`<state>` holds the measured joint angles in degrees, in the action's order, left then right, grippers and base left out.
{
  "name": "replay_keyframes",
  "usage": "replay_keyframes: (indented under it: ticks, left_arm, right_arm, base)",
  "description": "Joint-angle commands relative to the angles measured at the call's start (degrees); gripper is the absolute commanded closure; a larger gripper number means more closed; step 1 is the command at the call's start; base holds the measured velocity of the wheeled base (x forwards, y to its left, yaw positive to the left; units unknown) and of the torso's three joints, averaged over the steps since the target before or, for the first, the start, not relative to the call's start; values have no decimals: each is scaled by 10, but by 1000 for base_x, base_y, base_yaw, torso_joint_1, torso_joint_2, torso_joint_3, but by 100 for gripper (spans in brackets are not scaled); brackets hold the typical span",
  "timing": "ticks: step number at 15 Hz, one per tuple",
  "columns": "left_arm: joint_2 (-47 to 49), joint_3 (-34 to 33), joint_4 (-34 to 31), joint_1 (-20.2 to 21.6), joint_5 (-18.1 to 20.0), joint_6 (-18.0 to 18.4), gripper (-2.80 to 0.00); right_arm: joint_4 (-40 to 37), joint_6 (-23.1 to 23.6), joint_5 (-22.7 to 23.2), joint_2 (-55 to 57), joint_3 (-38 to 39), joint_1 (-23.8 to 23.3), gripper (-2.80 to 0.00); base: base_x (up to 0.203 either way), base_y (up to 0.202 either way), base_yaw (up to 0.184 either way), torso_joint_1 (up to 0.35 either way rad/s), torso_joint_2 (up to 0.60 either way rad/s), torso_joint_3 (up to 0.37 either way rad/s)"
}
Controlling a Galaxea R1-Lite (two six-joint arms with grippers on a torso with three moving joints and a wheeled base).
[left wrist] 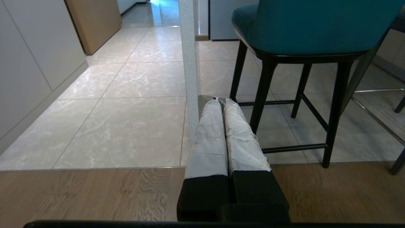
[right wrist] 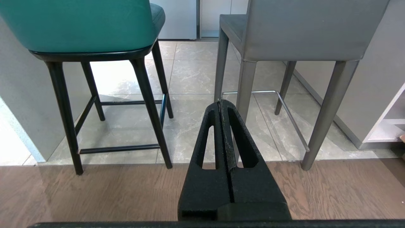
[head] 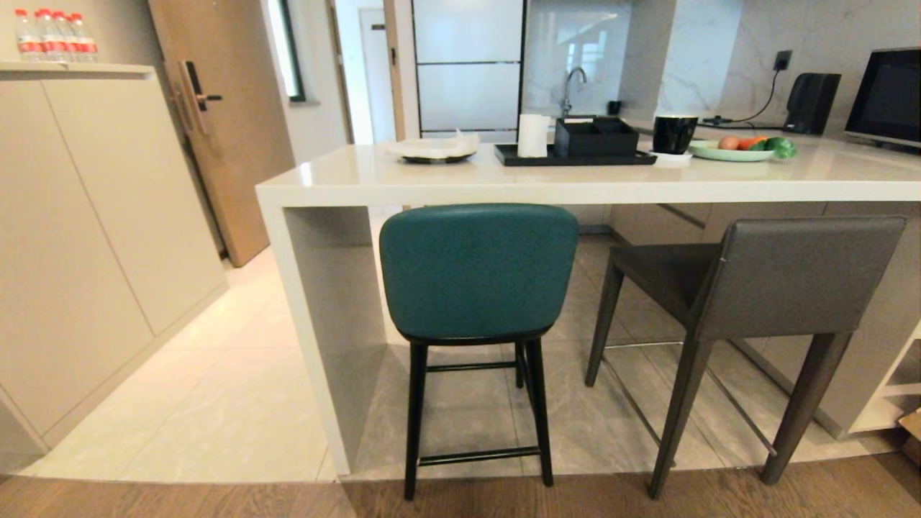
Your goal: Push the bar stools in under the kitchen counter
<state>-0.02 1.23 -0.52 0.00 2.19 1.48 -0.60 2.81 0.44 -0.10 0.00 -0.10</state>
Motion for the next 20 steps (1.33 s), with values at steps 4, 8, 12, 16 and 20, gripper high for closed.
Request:
replay_keyframes:
  ticks: [4, 8, 12, 16, 20]
  left_arm:
    - [1, 0, -4, 0, -21, -17, 0]
    - [1, -1, -4, 0, -23, -20, 0]
    - [1, -1, -4, 0, -23, -20, 0]
    - [1, -1, -4, 0, -23, -21, 0]
    - [1, -1, -4, 0, -23, -22, 0]
  right_arm:
    - [0, -5, -2, 1, 0, 0, 0]
    - [0, -5, -2, 1, 0, 0, 0]
    - [0, -7, -3, 1, 0, 0, 0]
    - [0, -7, -2, 1, 0, 0, 0]
    - [0, -7, -2, 1, 0, 0, 0]
  base:
    - [0, 0, 0, 0, 0, 0]
    - [1, -109, 2, 3, 3, -3]
    - [0, -197, 2, 3, 3, 1]
    - [0, -195, 1, 2, 1, 2]
    - [0, -196, 2, 0, 4, 5]
